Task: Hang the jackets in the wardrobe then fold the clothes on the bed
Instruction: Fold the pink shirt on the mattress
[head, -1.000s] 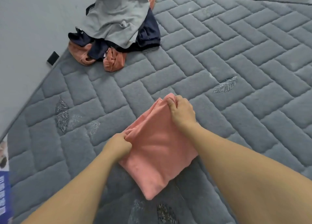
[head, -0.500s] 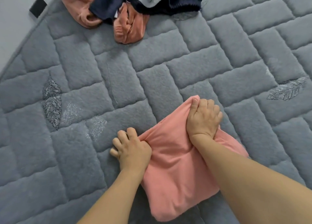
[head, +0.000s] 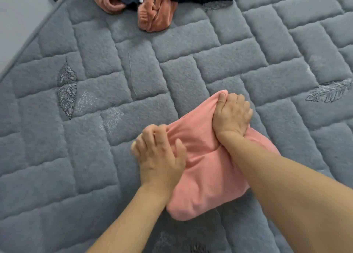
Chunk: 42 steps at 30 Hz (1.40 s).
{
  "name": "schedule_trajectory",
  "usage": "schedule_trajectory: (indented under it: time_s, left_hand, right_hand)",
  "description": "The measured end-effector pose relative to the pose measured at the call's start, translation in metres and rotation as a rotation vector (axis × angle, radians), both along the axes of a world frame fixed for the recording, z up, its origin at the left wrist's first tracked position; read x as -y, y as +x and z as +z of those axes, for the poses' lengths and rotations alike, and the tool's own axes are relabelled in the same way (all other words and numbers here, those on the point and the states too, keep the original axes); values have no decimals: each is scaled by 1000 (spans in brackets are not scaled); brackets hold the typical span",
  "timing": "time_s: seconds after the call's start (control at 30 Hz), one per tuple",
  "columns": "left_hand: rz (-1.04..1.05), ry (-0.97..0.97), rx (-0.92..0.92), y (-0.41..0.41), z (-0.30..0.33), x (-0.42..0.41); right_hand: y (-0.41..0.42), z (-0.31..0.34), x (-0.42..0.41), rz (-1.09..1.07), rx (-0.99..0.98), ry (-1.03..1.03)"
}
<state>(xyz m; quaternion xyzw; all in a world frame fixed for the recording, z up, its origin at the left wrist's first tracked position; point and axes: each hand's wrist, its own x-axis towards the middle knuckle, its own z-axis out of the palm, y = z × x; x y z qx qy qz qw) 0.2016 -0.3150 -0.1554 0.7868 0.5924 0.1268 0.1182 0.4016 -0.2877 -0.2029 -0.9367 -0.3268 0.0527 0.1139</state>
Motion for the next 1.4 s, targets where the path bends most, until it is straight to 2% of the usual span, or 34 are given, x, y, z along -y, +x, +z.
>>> schedule_trajectory:
  time_s: [0.07,0.13,0.2,0.27,0.3,0.37,0.43,0.5,0.6,0.73,0.83,0.93,1.1,1.17,1.4]
  left_hand:
    - [-249,-28,-12,-4,8,50]
    - [-473,-181,-261,-15,6,92]
    - [-527,-301,-422,-30,2,103]
    - [-496,-362,-360,-33,-3,92]
    - [-412,-387,-293,-31,-4,82]
    - [-166,-311,-164,-25,-4,48]
    - [-70,-353,-115,-19,-3,3]
    - [-153,-449,-141,-8,-1,-32]
    - [-252,-519,-181,3,6,-44]
    - [-78,-641,124,-19,38,-26]
    - [26,-597,225,-52,104,-16]
    - [106,-658,320,-94,196,-5]
    - [170,-636,219,-185,368,54]
    - [191,-620,251,-224,428,88]
    - [457,-295,350,-368,591,235]
  right_hand:
    - [3,8,5,39,-94,-8]
    - [6,19,17,37,-259,16]
    - [6,31,30,3,-384,55]
    - [7,43,43,30,-397,-3]
    - [9,47,48,67,-395,-57]
    - [15,53,53,110,-438,-142]
    - [21,53,52,121,-539,-174]
    - [21,51,52,167,-623,-106]
    - [12,59,55,155,-706,78]
    - [-2,105,61,143,-895,296]
    - [-17,163,64,229,-919,365]
    - [-48,232,74,305,-945,430]
    - [-137,362,102,478,-1044,515]
    - [-179,417,113,564,-1062,549]
    - [-360,585,169,858,-1087,581]
